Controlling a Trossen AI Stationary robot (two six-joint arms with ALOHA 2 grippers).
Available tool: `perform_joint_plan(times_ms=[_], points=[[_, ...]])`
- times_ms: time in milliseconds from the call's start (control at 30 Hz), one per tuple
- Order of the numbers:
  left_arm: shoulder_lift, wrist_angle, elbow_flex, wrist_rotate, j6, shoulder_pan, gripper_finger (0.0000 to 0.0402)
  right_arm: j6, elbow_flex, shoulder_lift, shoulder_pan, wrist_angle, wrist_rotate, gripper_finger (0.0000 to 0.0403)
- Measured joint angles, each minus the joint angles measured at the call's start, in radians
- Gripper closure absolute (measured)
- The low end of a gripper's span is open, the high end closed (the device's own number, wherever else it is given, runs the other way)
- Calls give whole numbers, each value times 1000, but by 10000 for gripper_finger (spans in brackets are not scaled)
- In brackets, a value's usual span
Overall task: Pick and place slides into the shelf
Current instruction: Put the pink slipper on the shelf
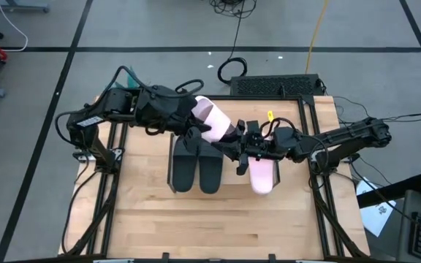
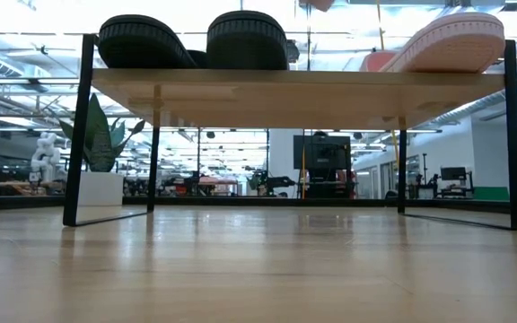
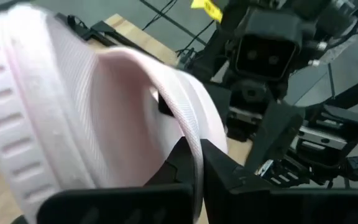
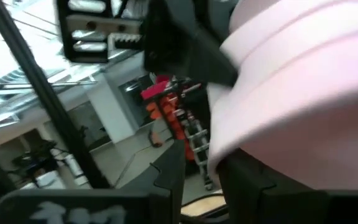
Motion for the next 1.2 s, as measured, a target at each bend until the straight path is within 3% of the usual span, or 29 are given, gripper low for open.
perform_joint_plan(times_ms=[300, 467, 633, 867, 1033, 1200], points=[[-80, 8, 5, -123, 30, 32, 401, 98, -57, 4, 12, 8, -72, 307], [-113, 8, 2, -116, 62, 54, 401, 94, -61, 2, 41, 18, -84, 308], [-160, -5, 6, -98, 98, 98, 401, -3, -62, 2, 81, 169, -70, 307], [-170, -100, 4, 161, 110, 171, 402, -235, -62, -61, 101, 339, -40, 309], [-139, -217, 3, 331, 127, 219, 402, -403, -61, -154, 100, 328, 66, 309], [-92, -191, 3, 520, 207, 302, 402, -488, -61, -235, 101, 267, 100, 309]])
